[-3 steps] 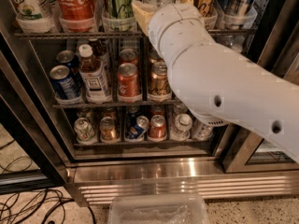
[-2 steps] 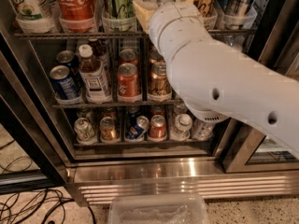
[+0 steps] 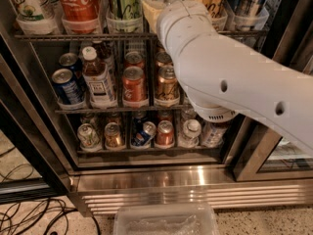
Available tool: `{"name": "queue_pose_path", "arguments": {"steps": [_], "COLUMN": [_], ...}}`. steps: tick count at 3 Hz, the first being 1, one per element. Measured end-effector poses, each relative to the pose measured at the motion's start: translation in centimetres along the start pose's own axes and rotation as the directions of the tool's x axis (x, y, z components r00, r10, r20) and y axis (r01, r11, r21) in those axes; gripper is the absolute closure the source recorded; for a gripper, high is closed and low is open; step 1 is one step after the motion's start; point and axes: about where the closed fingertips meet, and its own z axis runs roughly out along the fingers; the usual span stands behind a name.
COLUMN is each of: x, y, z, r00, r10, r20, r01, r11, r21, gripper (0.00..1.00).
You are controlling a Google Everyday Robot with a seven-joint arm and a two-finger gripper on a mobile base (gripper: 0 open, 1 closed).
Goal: Pick water bottle from top shelf of fridge
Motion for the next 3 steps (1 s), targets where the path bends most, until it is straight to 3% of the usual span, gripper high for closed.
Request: {"name": "queue_pose_path", "arguments": {"steps": [1,3], "x": [0.11,0.10], "y": [-0.06,0.01], "z": [0.44,0.86], "r00": [1.000,0.999], "r10": [0.006,0.027], "r20": [-0.007,-0.017], "r01": [-0.006,-0.028], "r11": [1.0000,0.9995], "r21": [0.001,-0.014], "gripper": [0.40,0.82]}}
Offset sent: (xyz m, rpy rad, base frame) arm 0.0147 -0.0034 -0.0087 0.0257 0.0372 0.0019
